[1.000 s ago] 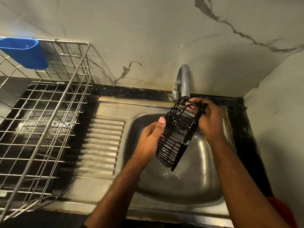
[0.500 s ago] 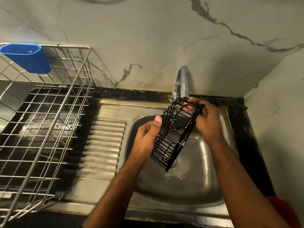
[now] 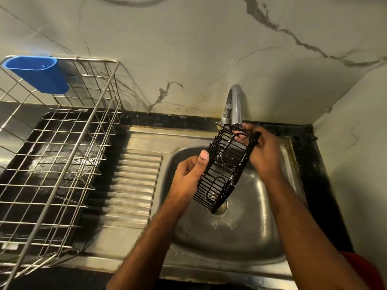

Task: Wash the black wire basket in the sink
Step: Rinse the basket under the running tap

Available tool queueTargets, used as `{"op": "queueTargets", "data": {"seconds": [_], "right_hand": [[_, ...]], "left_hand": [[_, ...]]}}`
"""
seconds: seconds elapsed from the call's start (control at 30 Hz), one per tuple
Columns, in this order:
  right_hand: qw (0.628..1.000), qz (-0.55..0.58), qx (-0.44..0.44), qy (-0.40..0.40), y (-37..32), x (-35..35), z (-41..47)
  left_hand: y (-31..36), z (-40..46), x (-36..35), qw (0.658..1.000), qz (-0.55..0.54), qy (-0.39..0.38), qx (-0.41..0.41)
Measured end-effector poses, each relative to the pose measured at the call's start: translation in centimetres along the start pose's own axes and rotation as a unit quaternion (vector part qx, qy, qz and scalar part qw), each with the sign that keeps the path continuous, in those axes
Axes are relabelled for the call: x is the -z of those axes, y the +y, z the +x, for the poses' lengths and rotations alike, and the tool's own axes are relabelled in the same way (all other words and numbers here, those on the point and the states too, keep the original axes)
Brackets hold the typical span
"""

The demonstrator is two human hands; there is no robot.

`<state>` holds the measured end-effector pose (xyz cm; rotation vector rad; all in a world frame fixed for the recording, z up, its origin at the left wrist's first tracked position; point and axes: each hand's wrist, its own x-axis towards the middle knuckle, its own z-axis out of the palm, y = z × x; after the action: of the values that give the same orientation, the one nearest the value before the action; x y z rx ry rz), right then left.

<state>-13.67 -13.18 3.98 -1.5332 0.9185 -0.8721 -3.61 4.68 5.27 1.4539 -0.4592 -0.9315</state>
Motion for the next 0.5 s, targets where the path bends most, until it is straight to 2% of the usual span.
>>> {"op": "queueTargets", "data": {"seconds": [0.23,0.37,0.5], "right_hand": [[0.998,-0.039,0.024,-0.038,0.5,0.7,-0.1],[0.997,-0.057,0.035,-0.033,0.8,0.8,0.1],[0.997,-0.070,0.027,0.008,0.8,0.8,0.3]], "left_hand": [[-0.9,0.3,-0.4,1.000,0.006,0.011,0.003],[-1.5,0.8,-0.3,1.000,0.001,0.004,-0.003],[-1.6,0.9,-0.4,1.000,0.014,-0.019,0.002]]}}
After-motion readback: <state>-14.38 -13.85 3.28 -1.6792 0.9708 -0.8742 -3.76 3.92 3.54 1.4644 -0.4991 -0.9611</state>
